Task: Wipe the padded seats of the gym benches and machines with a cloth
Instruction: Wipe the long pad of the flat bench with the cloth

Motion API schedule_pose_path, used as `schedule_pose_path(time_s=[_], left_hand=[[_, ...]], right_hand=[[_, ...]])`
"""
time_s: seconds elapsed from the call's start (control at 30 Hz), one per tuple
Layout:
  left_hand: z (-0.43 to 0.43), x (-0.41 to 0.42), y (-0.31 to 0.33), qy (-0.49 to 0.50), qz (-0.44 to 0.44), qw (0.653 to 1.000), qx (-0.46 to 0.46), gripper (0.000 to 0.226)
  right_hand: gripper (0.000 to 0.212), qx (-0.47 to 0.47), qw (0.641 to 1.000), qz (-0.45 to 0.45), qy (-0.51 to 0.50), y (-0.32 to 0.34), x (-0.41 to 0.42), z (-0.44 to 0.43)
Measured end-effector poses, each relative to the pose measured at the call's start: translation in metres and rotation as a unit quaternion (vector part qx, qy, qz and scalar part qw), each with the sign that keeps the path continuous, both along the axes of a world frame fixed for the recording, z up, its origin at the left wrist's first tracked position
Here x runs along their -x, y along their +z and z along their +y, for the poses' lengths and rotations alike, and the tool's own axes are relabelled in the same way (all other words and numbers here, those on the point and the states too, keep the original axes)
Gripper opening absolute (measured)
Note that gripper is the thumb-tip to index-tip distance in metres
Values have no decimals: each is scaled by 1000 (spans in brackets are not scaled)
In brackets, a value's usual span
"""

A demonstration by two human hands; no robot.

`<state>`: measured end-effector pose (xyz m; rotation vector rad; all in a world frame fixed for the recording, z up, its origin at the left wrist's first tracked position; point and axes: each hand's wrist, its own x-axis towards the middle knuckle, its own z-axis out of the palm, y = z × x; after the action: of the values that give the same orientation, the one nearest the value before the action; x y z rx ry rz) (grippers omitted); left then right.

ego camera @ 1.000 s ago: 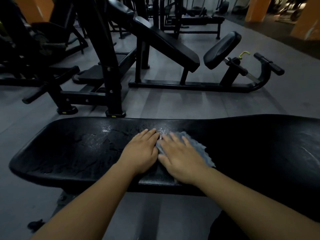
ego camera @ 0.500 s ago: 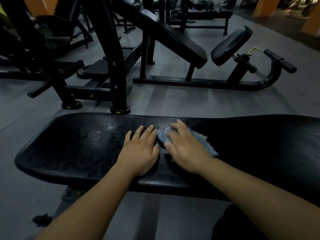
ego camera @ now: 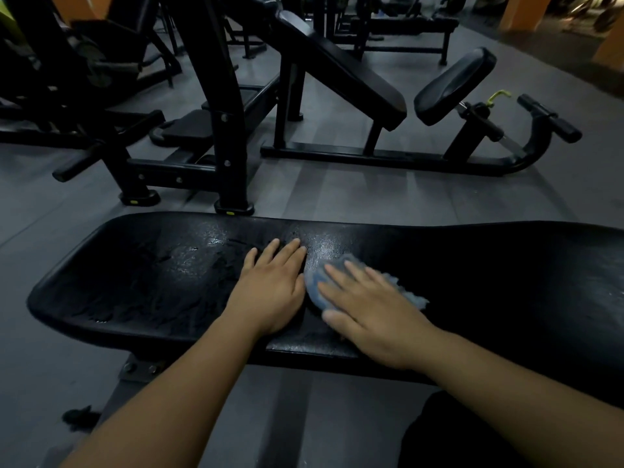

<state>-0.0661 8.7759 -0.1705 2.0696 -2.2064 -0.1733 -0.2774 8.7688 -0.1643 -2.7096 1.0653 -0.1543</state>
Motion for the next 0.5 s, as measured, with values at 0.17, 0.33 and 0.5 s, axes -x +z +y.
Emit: schedule_pose_path(time_s=[0.17,0.33,0.5], left_hand=[[-3,-3,2,-16,-14,1000,-18,56],[11,-23,6,1,-51,999,-3,86],[20,-28,2,15,-32,999,-2,91]], right_hand=[[78,12,995,67,-74,-3,14,-53],[61,11,992,80,-95,-2,-49,-54],[68,2,997,33,75,2,-5,9]])
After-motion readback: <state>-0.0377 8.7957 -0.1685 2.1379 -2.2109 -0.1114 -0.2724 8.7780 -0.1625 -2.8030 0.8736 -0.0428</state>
